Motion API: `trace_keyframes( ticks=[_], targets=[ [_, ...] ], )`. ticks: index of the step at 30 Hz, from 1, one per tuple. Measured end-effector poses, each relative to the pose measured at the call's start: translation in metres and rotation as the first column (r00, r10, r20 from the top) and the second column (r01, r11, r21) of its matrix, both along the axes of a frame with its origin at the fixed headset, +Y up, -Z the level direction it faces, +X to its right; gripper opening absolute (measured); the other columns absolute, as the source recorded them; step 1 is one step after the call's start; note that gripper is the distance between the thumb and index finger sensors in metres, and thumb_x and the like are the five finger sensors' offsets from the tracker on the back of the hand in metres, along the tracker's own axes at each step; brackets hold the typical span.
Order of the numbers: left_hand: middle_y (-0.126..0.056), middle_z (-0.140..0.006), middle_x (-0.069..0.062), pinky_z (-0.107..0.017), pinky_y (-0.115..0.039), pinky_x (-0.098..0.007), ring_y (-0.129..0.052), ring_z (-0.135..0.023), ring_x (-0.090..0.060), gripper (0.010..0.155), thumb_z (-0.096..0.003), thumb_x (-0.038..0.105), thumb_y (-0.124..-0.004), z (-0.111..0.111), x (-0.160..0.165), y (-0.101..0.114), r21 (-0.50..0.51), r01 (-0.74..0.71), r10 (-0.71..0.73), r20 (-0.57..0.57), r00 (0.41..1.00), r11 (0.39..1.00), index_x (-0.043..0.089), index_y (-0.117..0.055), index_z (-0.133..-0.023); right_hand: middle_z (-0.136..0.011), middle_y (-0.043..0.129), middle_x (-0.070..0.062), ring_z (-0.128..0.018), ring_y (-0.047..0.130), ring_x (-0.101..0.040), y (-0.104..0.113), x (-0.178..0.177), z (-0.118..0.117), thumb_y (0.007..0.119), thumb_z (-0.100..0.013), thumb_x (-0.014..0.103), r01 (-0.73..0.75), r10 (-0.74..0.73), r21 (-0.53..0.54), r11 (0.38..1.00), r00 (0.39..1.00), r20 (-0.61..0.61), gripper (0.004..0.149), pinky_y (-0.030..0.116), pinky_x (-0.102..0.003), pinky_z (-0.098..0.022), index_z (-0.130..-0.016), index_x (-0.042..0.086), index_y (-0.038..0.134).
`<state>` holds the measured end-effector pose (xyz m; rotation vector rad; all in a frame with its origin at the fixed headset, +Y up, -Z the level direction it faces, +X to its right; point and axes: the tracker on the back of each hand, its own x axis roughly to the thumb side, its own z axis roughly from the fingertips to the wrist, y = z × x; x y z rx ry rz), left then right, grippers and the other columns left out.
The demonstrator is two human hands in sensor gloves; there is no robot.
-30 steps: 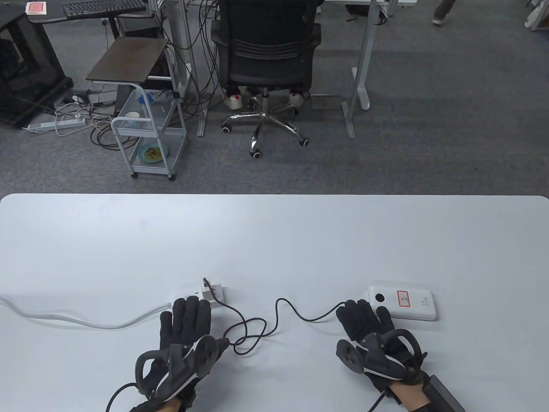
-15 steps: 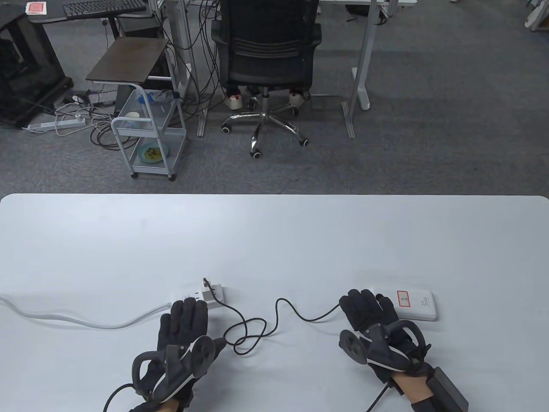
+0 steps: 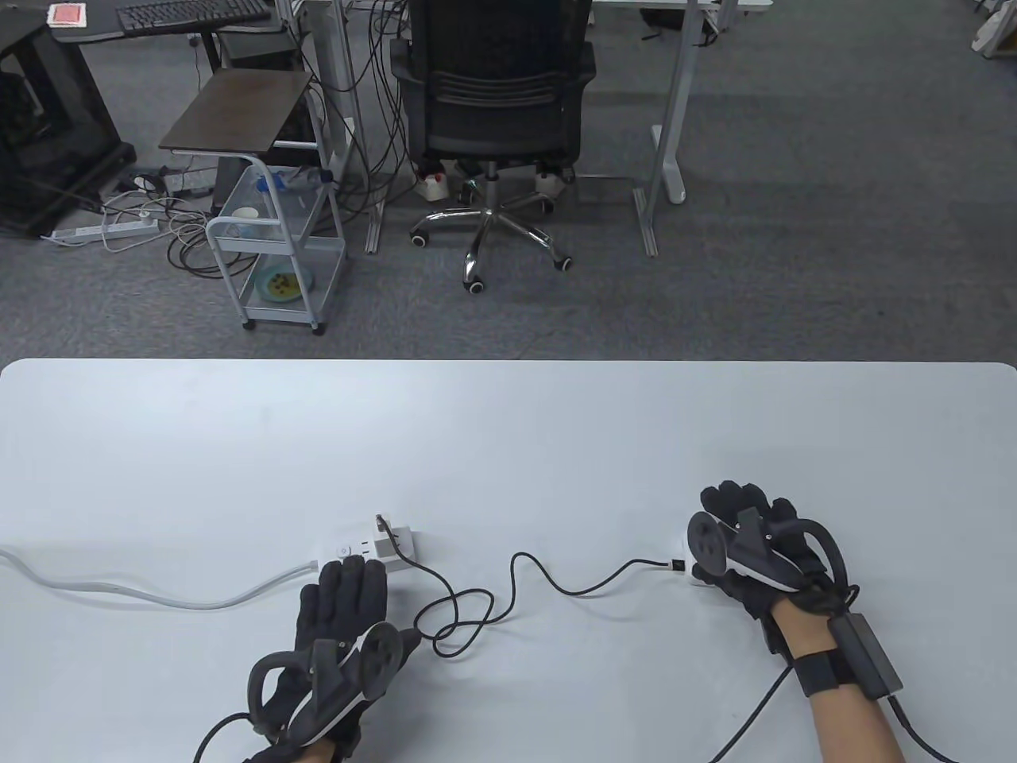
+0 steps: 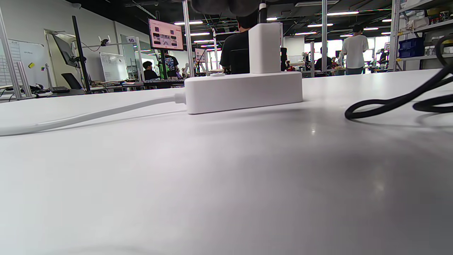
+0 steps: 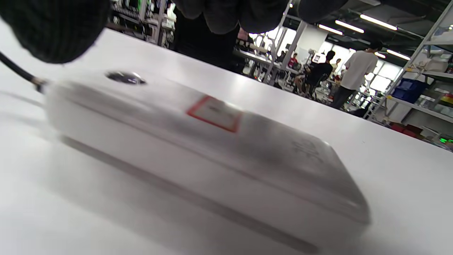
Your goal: Unplug the charger and disconnect the battery pack
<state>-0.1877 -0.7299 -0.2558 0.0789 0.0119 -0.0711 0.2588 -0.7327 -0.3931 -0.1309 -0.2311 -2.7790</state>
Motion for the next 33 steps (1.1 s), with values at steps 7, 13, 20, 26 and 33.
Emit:
trace_keyframes(
  ticks=[7, 13, 20, 26, 33],
  targets=[
    [-0.044, -0.126, 0.002, -0.088, -0.049, -0.044, -0.053, -0.121, -0.028, 0.091, -0.0427, 0.078, -0.057, 0.000, 0.000, 0.000, -0.009, -0.002, 0.002, -0.004, 1.000, 1.000, 0.031, -0.037, -0.118, -0.116, 0.040, -0.008, -0.103, 0.052, -0.034, -0.024, 0.013, -0.008, 0.067, -0.033, 0.063, 0.088, -0.089, -0.156, 0.984, 0.996, -0.001, 0.088, 0.051, -0.056, -0.072, -0.105, 0.022, 0.034],
    [-0.045, -0.126, 0.001, -0.088, -0.049, -0.044, -0.053, -0.121, -0.028, 0.090, -0.0427, 0.077, -0.057, 0.002, -0.001, -0.001, -0.021, -0.002, 0.001, -0.013, 1.000, 1.000, 0.031, -0.037, -0.118, -0.115, 0.038, -0.011, -0.102, 0.049, -0.039, -0.035, 0.019, -0.014, 0.071, -0.031, 0.063, 0.143, -0.144, -0.193, 0.971, 0.990, 0.011, 0.094, 0.054, -0.054, -0.069, -0.104, 0.020, 0.029],
    [-0.048, -0.125, 0.001, -0.087, -0.053, -0.042, -0.058, -0.119, -0.027, 0.090, -0.0428, 0.077, -0.057, 0.001, -0.001, -0.002, -0.031, -0.001, 0.001, -0.012, 1.000, 1.000, 0.031, -0.038, -0.117, -0.110, 0.049, -0.010, -0.097, 0.058, -0.040, -0.032, 0.017, -0.018, 0.079, -0.028, 0.057, 0.168, -0.172, -0.171, 0.971, 0.985, -0.010, 0.091, 0.056, -0.054, -0.068, -0.103, 0.022, 0.041],
    [-0.048, -0.125, 0.001, -0.088, -0.052, -0.041, -0.058, -0.119, -0.026, 0.089, -0.0437, 0.077, -0.057, 0.001, 0.000, -0.002, -0.037, -0.001, 0.001, -0.014, 1.000, 0.999, 0.030, -0.038, -0.117, -0.105, 0.058, -0.012, -0.091, 0.067, -0.040, -0.031, 0.016, -0.019, 0.082, -0.025, 0.057, 0.164, -0.173, -0.156, 0.974, 0.984, -0.040, 0.091, 0.060, -0.054, -0.067, -0.102, 0.023, 0.047],
    [-0.051, -0.125, 0.001, -0.086, -0.055, -0.041, -0.061, -0.118, -0.027, 0.089, -0.0423, 0.078, -0.057, 0.001, 0.000, -0.004, -0.043, 0.005, -0.005, -0.011, 1.000, 0.999, 0.032, -0.040, -0.117, -0.103, 0.065, -0.016, -0.084, 0.075, -0.046, -0.030, 0.016, -0.018, 0.085, -0.025, 0.061, 0.193, -0.206, -0.164, 0.967, 0.976, -0.067, 0.094, 0.076, -0.054, -0.056, -0.102, 0.019, 0.051]
  ],
)
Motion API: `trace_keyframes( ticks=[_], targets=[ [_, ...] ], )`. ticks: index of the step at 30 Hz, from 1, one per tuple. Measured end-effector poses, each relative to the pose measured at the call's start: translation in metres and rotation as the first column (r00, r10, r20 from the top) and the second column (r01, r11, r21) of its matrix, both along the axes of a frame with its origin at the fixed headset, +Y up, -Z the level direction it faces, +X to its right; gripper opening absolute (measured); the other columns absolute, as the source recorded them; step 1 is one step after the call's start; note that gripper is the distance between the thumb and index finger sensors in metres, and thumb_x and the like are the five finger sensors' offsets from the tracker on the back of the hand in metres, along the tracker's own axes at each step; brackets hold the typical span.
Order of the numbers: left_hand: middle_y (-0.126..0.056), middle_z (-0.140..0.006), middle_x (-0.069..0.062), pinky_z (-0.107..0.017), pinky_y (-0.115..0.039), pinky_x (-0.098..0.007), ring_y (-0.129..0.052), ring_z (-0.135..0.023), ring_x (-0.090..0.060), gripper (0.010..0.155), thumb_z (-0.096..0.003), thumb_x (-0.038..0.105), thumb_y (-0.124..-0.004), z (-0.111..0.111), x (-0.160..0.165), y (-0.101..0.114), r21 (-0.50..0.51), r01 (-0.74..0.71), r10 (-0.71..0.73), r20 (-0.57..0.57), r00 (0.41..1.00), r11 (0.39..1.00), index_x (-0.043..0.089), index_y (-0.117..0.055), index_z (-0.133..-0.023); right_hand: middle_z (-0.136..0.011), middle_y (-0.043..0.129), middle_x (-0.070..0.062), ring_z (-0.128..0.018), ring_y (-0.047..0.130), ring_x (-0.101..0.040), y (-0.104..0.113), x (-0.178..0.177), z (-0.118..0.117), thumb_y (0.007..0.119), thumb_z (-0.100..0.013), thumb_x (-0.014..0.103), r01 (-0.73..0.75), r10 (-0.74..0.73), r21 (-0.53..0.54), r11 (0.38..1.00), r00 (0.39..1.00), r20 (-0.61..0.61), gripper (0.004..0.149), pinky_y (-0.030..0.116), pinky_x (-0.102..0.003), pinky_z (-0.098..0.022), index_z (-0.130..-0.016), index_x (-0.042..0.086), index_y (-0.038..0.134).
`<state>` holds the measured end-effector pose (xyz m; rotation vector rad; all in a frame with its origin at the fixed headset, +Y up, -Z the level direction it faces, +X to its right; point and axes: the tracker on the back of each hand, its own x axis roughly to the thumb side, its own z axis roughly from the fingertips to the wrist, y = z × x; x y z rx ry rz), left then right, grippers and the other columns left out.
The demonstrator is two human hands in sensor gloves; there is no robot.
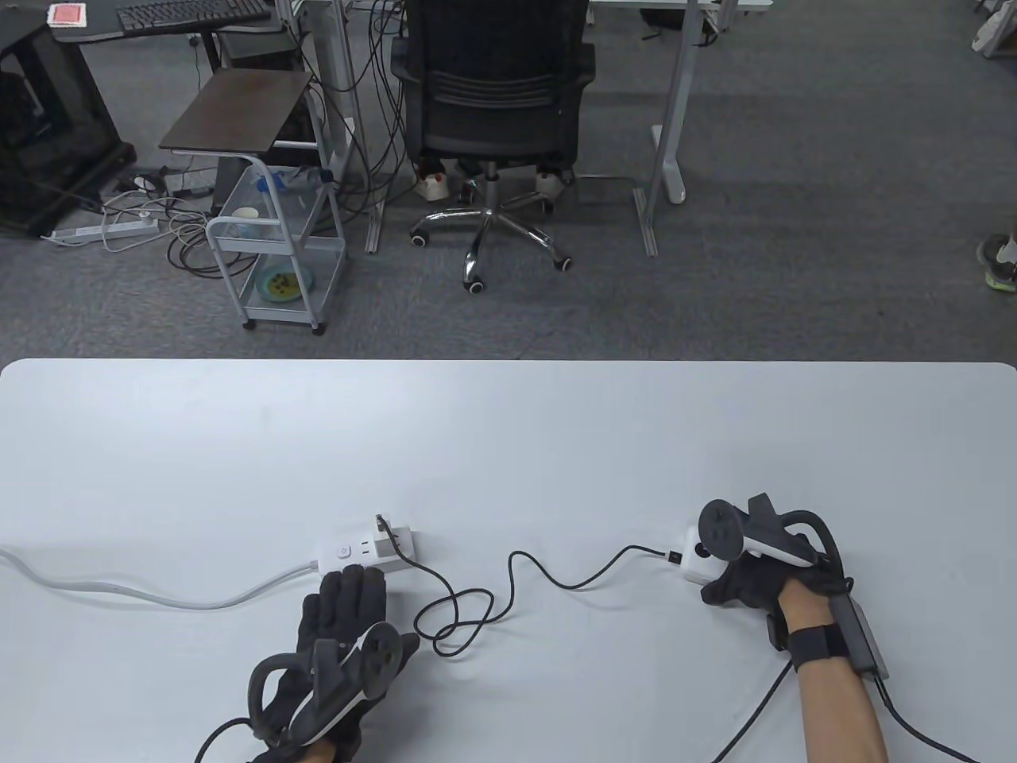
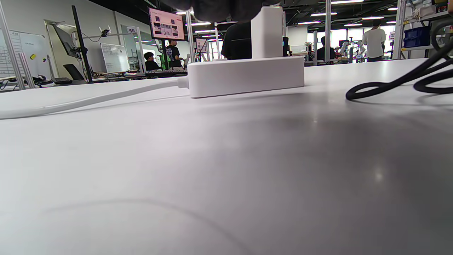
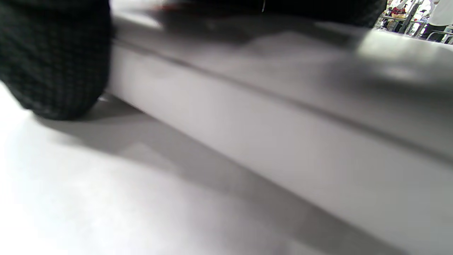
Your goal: Unplug the charger and disconnect the battery pack
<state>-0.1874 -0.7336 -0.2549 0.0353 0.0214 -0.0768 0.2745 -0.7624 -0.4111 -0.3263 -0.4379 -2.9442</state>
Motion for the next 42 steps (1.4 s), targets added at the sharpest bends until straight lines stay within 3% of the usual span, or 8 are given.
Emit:
trace_keyframes(
  ticks=[9, 15, 21, 28, 34, 42],
  targets=[
    [-0.050, -0.125, 0.001, -0.087, -0.055, -0.040, -0.060, -0.118, -0.027, 0.089, -0.0435, 0.077, -0.057, -0.001, -0.002, 0.001, -0.001, -0.026, 0.026, 0.002, 1.000, 1.000, 0.031, -0.039, -0.117, -0.101, 0.065, -0.020, -0.080, 0.075, -0.048, 0.001, -0.020, 0.011, 0.082, -0.021, 0.069, -0.111, 0.114, 0.044, 0.993, 0.990, -0.081, 0.102, 0.077, -0.055, -0.054, -0.103, 0.018, 0.050],
    [-0.050, -0.125, 0.001, -0.087, -0.055, -0.040, -0.060, -0.118, -0.027, 0.089, -0.0434, 0.077, -0.057, -0.001, -0.005, 0.004, 0.009, -0.059, 0.059, -0.002, 0.998, 0.998, 0.031, -0.040, -0.117, -0.103, 0.060, -0.023, -0.081, 0.072, -0.050, 0.021, -0.044, 0.032, 0.080, -0.021, 0.070, -0.031, 0.047, 0.103, 0.994, 0.987, -0.154, 0.107, 0.074, -0.056, -0.056, -0.105, 0.013, 0.045],
    [-0.051, -0.125, 0.001, -0.086, -0.055, -0.041, -0.062, -0.118, -0.027, 0.089, -0.0429, 0.077, -0.057, -0.001, -0.005, 0.004, 0.010, -0.082, 0.082, 0.007, 0.997, 0.997, 0.031, -0.041, -0.117, -0.103, 0.060, -0.023, -0.081, 0.071, -0.048, 0.044, -0.077, 0.063, 0.078, -0.022, 0.071, -0.069, 0.116, 0.193, 0.979, 0.962, -0.248, 0.108, 0.074, -0.055, -0.057, -0.106, 0.013, 0.044],
    [-0.050, -0.125, 0.002, -0.087, -0.055, -0.040, -0.061, -0.118, -0.026, 0.083, -0.0460, 0.073, -0.056, 0.001, -0.001, 0.005, 0.015, -0.104, 0.104, 0.021, 0.994, 0.994, 0.032, -0.040, -0.117, -0.103, 0.060, -0.024, -0.081, 0.071, -0.048, 0.061, -0.113, 0.091, 0.077, -0.022, 0.072, -0.084, 0.153, 0.219, 0.972, 0.936, -0.317, 0.109, 0.074, -0.055, -0.057, -0.106, 0.012, 0.044],
    [-0.050, -0.125, 0.002, -0.087, -0.054, -0.040, -0.060, -0.119, -0.026, 0.084, -0.0456, 0.074, -0.057, 0.002, 0.000, 0.007, 0.020, -0.116, 0.115, 0.033, 0.993, 0.993, 0.032, -0.040, -0.117, -0.103, 0.061, -0.024, -0.081, 0.072, -0.048, 0.051, -0.135, 0.114, 0.077, -0.022, 0.072, -0.035, 0.102, 0.186, 0.982, 0.926, -0.363, 0.109, 0.075, -0.055, -0.057, -0.106, 0.012, 0.044],
    [-0.050, -0.125, 0.003, -0.087, -0.054, -0.041, -0.060, -0.119, -0.026, 0.085, -0.0449, 0.074, -0.057, 0.004, 0.011, 0.005, 0.012, -0.103, 0.102, 0.068, 0.992, 0.995, 0.032, -0.040, -0.117, -0.104, 0.060, -0.024, -0.082, 0.071, -0.048, 0.038, -0.160, 0.124, 0.080, -0.021, 0.070, -0.076, 0.149, 0.182, 0.980, 0.890, -0.430, 0.109, 0.074, -0.056, -0.057, -0.106, 0.013, 0.044]
  ],
)
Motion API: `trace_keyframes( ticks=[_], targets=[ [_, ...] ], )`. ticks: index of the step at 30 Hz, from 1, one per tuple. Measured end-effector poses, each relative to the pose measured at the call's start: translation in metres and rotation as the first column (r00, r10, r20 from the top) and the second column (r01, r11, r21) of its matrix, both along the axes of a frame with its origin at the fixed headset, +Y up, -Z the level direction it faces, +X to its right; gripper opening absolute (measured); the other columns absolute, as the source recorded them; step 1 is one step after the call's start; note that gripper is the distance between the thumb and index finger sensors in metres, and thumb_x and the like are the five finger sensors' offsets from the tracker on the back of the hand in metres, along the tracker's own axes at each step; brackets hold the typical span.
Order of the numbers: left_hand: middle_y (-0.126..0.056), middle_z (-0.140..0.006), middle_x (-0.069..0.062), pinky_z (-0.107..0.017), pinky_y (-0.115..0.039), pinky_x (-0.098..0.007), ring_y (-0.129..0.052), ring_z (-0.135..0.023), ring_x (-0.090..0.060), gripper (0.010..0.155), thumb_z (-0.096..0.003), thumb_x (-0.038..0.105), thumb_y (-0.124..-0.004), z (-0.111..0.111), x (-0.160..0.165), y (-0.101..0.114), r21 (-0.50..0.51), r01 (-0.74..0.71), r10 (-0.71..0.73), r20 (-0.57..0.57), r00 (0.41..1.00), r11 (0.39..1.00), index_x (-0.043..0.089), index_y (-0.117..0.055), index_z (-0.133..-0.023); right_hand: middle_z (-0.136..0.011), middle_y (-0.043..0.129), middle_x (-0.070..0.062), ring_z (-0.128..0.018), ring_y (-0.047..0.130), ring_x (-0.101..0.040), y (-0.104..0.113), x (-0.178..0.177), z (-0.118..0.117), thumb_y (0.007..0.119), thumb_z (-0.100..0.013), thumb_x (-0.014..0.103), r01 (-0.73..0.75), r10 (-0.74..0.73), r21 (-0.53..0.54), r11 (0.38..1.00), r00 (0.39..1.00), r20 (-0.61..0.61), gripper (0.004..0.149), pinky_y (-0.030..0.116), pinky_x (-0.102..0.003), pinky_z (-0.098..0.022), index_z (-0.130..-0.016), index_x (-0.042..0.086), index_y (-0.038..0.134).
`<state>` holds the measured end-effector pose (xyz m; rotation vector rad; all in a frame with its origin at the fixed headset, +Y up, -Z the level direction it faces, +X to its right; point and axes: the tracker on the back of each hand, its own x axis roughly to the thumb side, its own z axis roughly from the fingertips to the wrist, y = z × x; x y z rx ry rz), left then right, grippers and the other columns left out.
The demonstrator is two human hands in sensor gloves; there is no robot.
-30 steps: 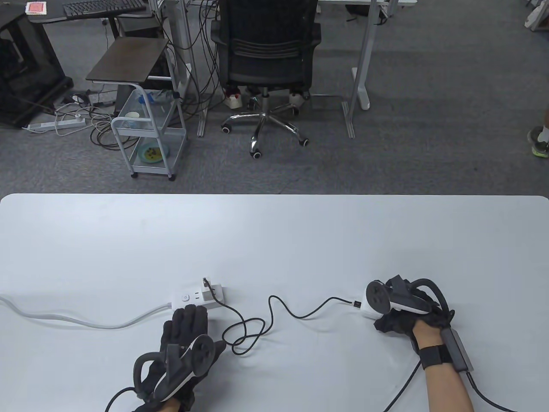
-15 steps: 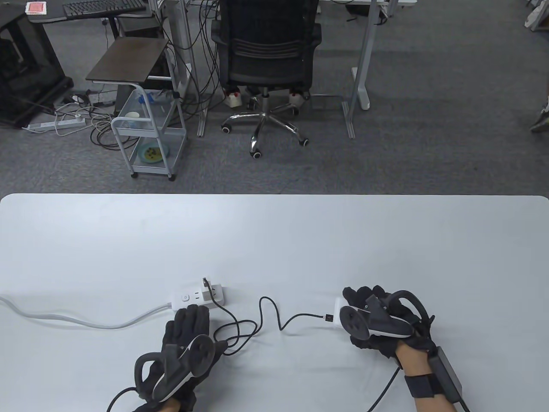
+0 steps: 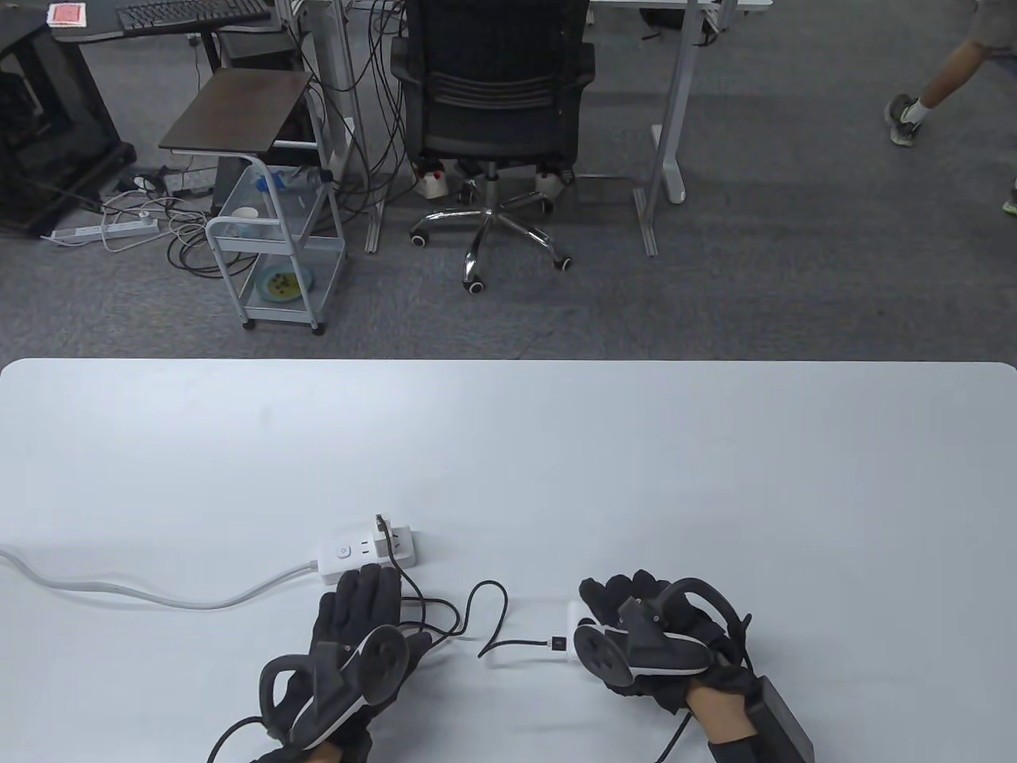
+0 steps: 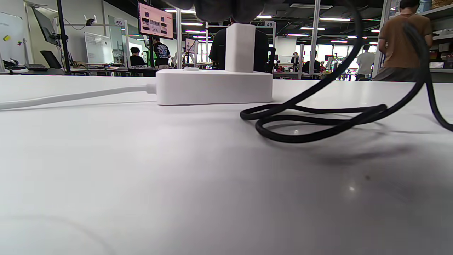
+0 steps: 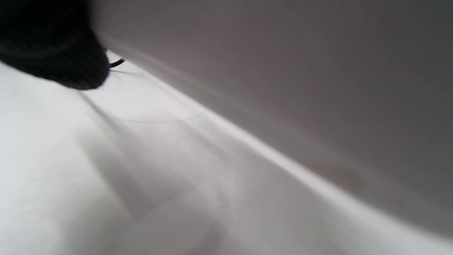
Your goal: Unplug the charger and disconnect the battery pack
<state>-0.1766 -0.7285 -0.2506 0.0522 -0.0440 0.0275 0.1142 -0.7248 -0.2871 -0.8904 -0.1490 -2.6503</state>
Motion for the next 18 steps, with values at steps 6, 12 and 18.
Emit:
trace_keyframes(
  ticks=[6, 12, 18],
  targets=[
    [-0.051, -0.125, 0.003, -0.087, -0.054, -0.041, -0.061, -0.119, -0.026, 0.085, -0.0448, 0.074, -0.058, 0.000, 0.002, 0.000, 0.005, 0.000, 0.000, 0.012, 1.000, 1.000, 0.033, -0.041, -0.117, -0.103, 0.060, -0.025, -0.081, 0.071, -0.048, -0.009, -0.017, 0.003, 0.080, -0.020, 0.070, -0.027, 0.027, -0.006, 1.000, 0.999, -0.045, 0.109, 0.075, -0.056, -0.056, -0.106, 0.013, 0.043],
    [-0.051, -0.125, 0.005, -0.088, -0.054, -0.041, -0.060, -0.120, -0.024, 0.084, -0.0447, 0.074, -0.059, 0.005, 0.009, 0.002, 0.054, 0.007, -0.010, 0.050, 0.999, 0.998, 0.034, -0.042, -0.116, -0.103, 0.059, -0.025, -0.081, 0.071, -0.048, -0.008, -0.027, 0.010, 0.077, -0.023, 0.070, -0.017, 0.017, 0.004, 1.000, 0.997, -0.081, 0.108, 0.075, -0.056, -0.056, -0.106, 0.012, 0.042],
    [-0.054, -0.124, 0.006, -0.088, -0.055, -0.040, -0.063, -0.119, -0.023, 0.082, -0.0447, 0.073, -0.060, 0.009, 0.018, 0.005, 0.121, 0.026, -0.038, 0.097, 0.995, 0.992, 0.036, -0.044, -0.116, -0.104, 0.058, -0.025, -0.081, 0.070, -0.048, -0.010, -0.029, 0.013, 0.077, -0.024, 0.070, -0.002, 0.001, -0.007, 1.000, 0.995, -0.100, 0.107, 0.075, -0.056, -0.056, -0.106, 0.011, 0.041]
  ],
)
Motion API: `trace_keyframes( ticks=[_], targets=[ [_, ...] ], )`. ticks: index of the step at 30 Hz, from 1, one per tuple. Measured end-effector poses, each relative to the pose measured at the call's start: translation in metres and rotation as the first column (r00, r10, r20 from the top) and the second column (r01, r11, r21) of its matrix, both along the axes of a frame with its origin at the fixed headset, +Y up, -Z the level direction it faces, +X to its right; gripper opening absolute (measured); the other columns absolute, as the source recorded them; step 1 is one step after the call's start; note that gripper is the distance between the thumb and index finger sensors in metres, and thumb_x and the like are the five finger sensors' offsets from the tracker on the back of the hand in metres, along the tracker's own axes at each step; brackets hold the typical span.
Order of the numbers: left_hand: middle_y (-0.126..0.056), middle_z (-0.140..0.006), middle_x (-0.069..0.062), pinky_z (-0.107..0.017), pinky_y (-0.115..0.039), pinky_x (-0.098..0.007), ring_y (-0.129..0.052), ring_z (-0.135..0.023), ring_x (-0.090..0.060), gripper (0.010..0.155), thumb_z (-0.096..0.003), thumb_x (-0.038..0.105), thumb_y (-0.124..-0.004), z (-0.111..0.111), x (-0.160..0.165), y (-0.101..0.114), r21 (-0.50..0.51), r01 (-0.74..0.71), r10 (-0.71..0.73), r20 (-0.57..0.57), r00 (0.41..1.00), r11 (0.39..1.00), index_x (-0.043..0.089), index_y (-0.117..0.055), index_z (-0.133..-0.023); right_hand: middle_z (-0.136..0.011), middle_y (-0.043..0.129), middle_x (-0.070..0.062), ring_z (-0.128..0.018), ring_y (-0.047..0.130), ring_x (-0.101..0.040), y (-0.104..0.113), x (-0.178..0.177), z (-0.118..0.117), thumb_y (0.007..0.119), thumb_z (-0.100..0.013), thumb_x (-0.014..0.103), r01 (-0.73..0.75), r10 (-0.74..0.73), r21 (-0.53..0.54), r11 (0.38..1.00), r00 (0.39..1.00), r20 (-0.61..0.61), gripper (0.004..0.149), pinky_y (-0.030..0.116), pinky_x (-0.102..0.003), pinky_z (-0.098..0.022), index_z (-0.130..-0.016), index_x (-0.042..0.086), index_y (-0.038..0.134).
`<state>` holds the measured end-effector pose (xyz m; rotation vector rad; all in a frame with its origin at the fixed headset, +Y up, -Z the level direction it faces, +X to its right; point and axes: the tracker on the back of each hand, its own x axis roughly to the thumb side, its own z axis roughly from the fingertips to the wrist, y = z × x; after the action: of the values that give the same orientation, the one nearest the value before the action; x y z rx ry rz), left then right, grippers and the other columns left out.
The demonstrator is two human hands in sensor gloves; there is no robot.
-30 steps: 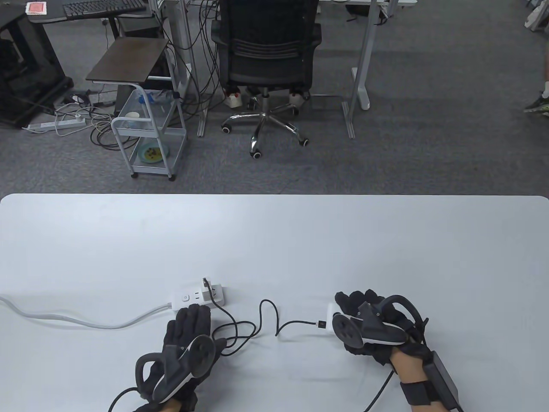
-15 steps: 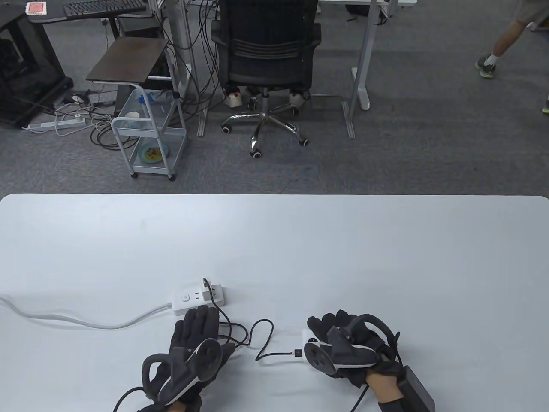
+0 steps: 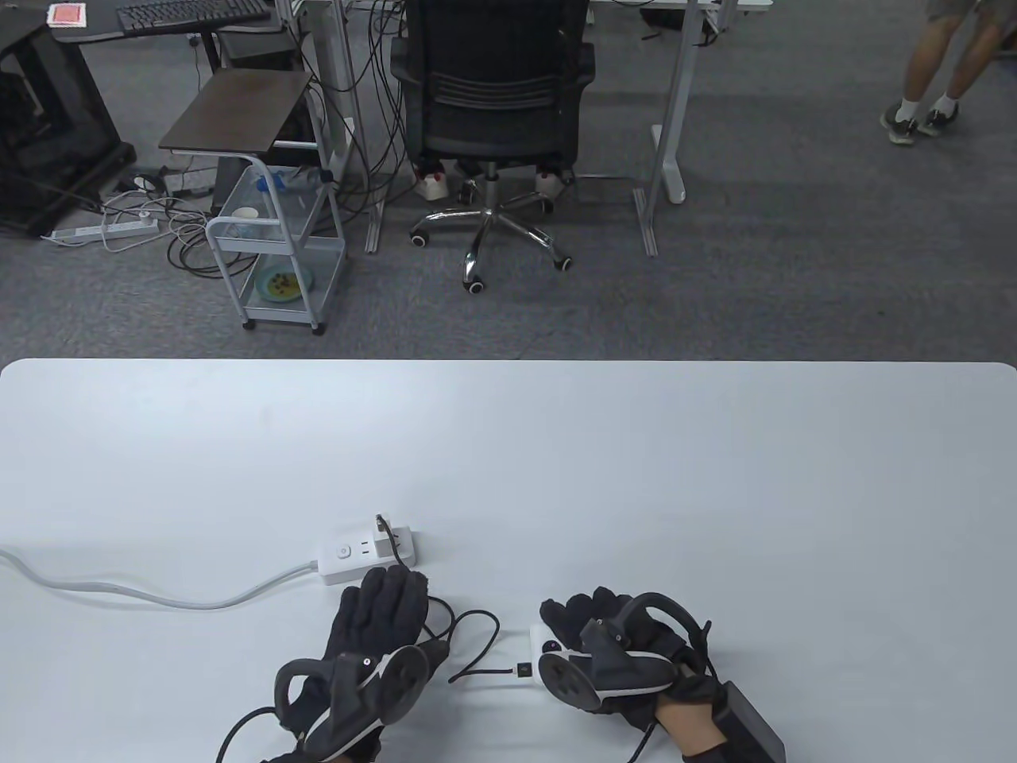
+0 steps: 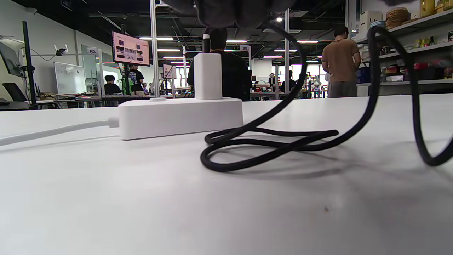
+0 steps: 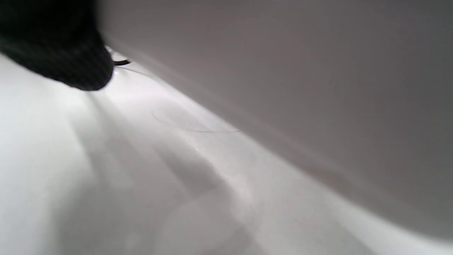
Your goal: Unplug the charger and disconnect the battery pack
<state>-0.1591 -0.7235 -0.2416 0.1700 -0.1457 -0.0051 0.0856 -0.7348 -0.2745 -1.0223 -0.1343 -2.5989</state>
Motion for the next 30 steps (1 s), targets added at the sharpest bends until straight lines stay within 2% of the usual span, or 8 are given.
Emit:
trace_keyframes(
  ticks=[4, 7, 9, 11, 20, 23, 30],
  targets=[
    [-0.055, -0.124, 0.007, -0.088, -0.055, -0.039, -0.063, -0.119, -0.022, 0.081, -0.0450, 0.073, -0.061, 0.003, -0.002, 0.006, 0.056, -0.026, 0.025, 0.006, 1.000, 0.998, 0.036, -0.045, -0.115, -0.105, 0.057, -0.025, -0.082, 0.070, -0.049, 0.000, 0.001, 0.001, 0.077, -0.025, 0.069, 0.008, -0.008, 0.003, 1.000, 1.000, 0.000, 0.106, 0.074, -0.056, -0.056, -0.106, 0.011, 0.040],
    [-0.055, -0.124, 0.007, -0.088, -0.055, -0.039, -0.063, -0.119, -0.021, 0.081, -0.0450, 0.074, -0.061, 0.005, -0.002, 0.009, 0.062, -0.035, 0.034, 0.011, 0.999, 0.997, 0.037, -0.045, -0.115, -0.104, 0.058, -0.025, -0.082, 0.070, -0.048, -0.001, 0.000, 0.000, 0.077, -0.025, 0.069, 0.017, -0.017, 0.000, 1.000, 1.000, 0.000, 0.106, 0.074, -0.056, -0.056, -0.106, 0.011, 0.040],
    [-0.058, -0.123, 0.007, -0.087, -0.057, -0.039, -0.066, -0.118, -0.022, 0.080, -0.0455, 0.073, -0.062, 0.007, -0.003, 0.016, 0.132, -0.018, 0.025, -0.051, 0.998, 0.991, 0.037, -0.048, -0.115, -0.104, 0.058, -0.025, -0.081, 0.070, -0.048, -0.002, -0.002, 0.001, 0.077, -0.025, 0.069, 0.012, -0.012, 0.003, 1.000, 1.000, -0.006, 0.106, 0.074, -0.056, -0.056, -0.106, 0.011, 0.040],
    [-0.060, -0.122, 0.009, -0.087, -0.058, -0.037, -0.069, -0.117, -0.020, 0.077, -0.0465, 0.073, -0.062, 0.009, -0.006, 0.022, 0.183, -0.025, 0.037, -0.062, 0.997, 0.983, 0.037, -0.050, -0.114, -0.104, 0.058, -0.025, -0.081, 0.070, -0.048, -0.003, -0.003, 0.001, 0.077, -0.025, 0.069, 0.007, -0.007, 0.001, 1.000, 1.000, -0.010, 0.106, 0.075, -0.056, -0.056, -0.106, 0.011, 0.040],
    [-0.062, -0.121, 0.010, -0.087, -0.059, -0.036, -0.070, -0.116, -0.019, 0.076, -0.0466, 0.073, -0.062, 0.011, -0.005, 0.027, 0.196, -0.078, 0.091, -0.054, 0.994, 0.977, 0.039, -0.051, -0.114, -0.104, 0.059, -0.024, -0.081, 0.071, -0.047, -0.001, -0.002, 0.000, 0.078, -0.024, 0.069, 0.017, -0.017, -0.008, 1.000, 1.000, -0.007, 0.106, 0.075, -0.055, -0.056, -0.106, 0.013, 0.041],
    [-0.063, -0.121, 0.011, -0.087, -0.060, -0.036, -0.071, -0.116, -0.018, 0.075, -0.0467, 0.073, -0.062, 0.012, -0.001, 0.025, 0.161, -0.154, 0.156, 0.000, 0.988, 0.975, 0.040, -0.052, -0.113, -0.104, 0.059, -0.024, -0.081, 0.071, -0.047, 0.000, -0.002, 0.000, 0.077, -0.024, 0.069, 0.018, -0.018, -0.006, 1.000, 1.000, -0.004, 0.106, 0.075, -0.055, -0.056, -0.106, 0.012, 0.041],
    [-0.064, -0.120, 0.012, -0.087, -0.060, -0.035, -0.071, -0.116, -0.017, 0.070, -0.0482, 0.069, -0.061, 0.019, 0.032, 0.017, 0.138, -0.074, 0.061, 0.095, 0.994, 0.988, 0.041, -0.053, -0.112, -0.104, 0.060, -0.023, -0.081, 0.072, -0.047, 0.000, -0.007, 0.002, 0.077, -0.024, 0.070, 0.005, -0.005, -0.007, 1.000, 1.000, -0.019, 0.106, 0.076, -0.053, -0.056, -0.106, 0.013, 0.041]
  ],
)
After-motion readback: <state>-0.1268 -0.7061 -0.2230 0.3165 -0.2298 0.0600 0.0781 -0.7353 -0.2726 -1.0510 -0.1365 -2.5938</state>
